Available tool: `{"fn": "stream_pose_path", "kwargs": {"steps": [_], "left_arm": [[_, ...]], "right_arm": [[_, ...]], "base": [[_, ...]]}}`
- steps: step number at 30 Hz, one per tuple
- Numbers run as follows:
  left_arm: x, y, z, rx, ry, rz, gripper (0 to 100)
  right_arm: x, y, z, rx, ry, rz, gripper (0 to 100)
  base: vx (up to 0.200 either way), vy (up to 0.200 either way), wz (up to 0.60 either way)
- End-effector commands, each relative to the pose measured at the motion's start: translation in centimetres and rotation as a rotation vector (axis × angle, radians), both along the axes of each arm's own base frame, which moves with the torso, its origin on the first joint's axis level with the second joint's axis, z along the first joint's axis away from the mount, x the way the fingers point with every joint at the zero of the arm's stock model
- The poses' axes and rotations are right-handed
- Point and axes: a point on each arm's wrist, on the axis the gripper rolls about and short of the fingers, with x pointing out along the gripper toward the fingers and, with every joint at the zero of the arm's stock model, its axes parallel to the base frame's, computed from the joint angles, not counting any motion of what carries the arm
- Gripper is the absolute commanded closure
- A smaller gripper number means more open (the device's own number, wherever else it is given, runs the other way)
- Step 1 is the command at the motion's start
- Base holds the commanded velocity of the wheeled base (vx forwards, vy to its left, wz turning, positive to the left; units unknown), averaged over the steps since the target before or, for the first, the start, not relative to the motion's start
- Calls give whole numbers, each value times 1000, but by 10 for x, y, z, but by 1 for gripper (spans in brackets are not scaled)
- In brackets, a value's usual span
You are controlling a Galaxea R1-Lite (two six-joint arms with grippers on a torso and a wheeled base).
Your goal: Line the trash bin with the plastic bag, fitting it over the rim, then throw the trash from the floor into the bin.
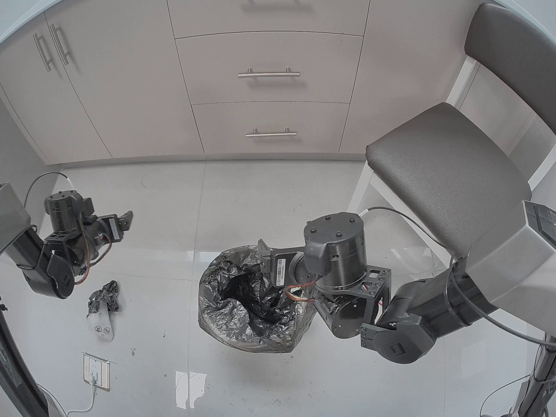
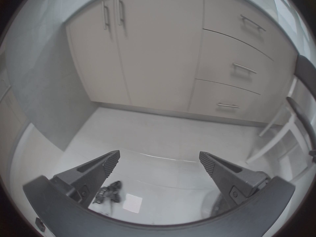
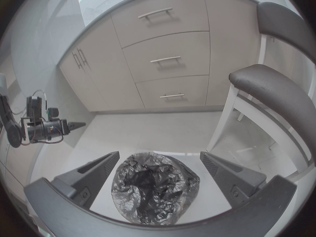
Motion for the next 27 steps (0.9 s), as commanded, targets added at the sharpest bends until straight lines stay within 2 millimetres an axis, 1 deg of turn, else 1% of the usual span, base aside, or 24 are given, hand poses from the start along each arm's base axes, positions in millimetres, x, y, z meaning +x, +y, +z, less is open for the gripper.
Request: {"fn": "stream_pose_path", "kwargs": {"steps": [1, 2, 3, 4, 5, 6, 7, 8, 9, 10, 11, 13, 15, 16, 17, 20, 22, 24, 27], "left_arm": [[6, 44, 0, 49, -6, 153, 0], [10, 52, -3, 52, 2, 188, 0], [12, 54, -5, 53, 5, 197, 0], [21, 67, -14, 58, 30, 244, 0], [25, 71, -17, 57, 37, 256, 0], [31, 81, -22, 59, 46, 275, 0], [35, 87, -24, 60, 45, 287, 0], [35, 87, -24, 60, 45, 287, 0], [43, 99, -29, 61, 37, 305, 0], [44, 101, -29, 62, 35, 308, 0], [49, 110, -34, 63, 39, 320, 0], [52, 118, -38, 69, 54, 329, 0], [57, 136, -46, 103, 74, 332, 0], [58, 138, -47, 107, 76, 335, 0], [62, 146, -49, 114, 72, 347, 0], [63, 157, -55, 112, 82, 365, 0], [62, 160, -58, 109, 88, 366, 0], [61, 166, -65, 100, 100, 362, 0], [67, 180, -77, 93, 108, 366, 0]], "right_arm": [[-4, -5, -13, 39, -28, 3, 0], [-3, -6, -18, 44, -34, 0, 0], [-2, -6, -19, 45, -36, 1, 0], [-1, -10, -26, 53, -42, -6, 0], [0, -10, -28, 55, -43, -6, 0], [3, -12, -33, 51, -39, -2, 0], [6, -13, -34, 53, -41, -4, 0], [6, -13, -34, 53, -41, -4, 0], [7, -13, -35, 55, -40, -3, 0], [7, -13, -35, 55, -40, -3, 0], [7, -13, -38, 50, -33, -3, 0], [7, -13, -43, 42, -25, -3, 0], [10, -10, -53, 29, -11, -5, 0], [10, -10, -54, 26, -9, -5, 0], [12, -9, -60, 18, -2, -7, 0], [13, -8, -63, 14, 2, -7, 0], [13, -8, -63, 14, 2, -7, 0], [14, -9, -64, 13, 5, -12, 0], [15, -9, -65, 12, 7, -12, 0]], "base": [[0, 0, 0], [0, 0, 0], [0, 0, 0], [0, 0, 0], [0, 0, 0], [0, 0, 0], [0, 0, 0], [0, 0, 0], [0, 0, 0], [0, 0, 0], [0, 0, 0], [0, 0, 0], [0, 0, 0], [0, 0, 0], [0, 0, 0], [0, 0, 0], [0, 0, 0], [0, 0, 0], [0, 0, 0]]}}
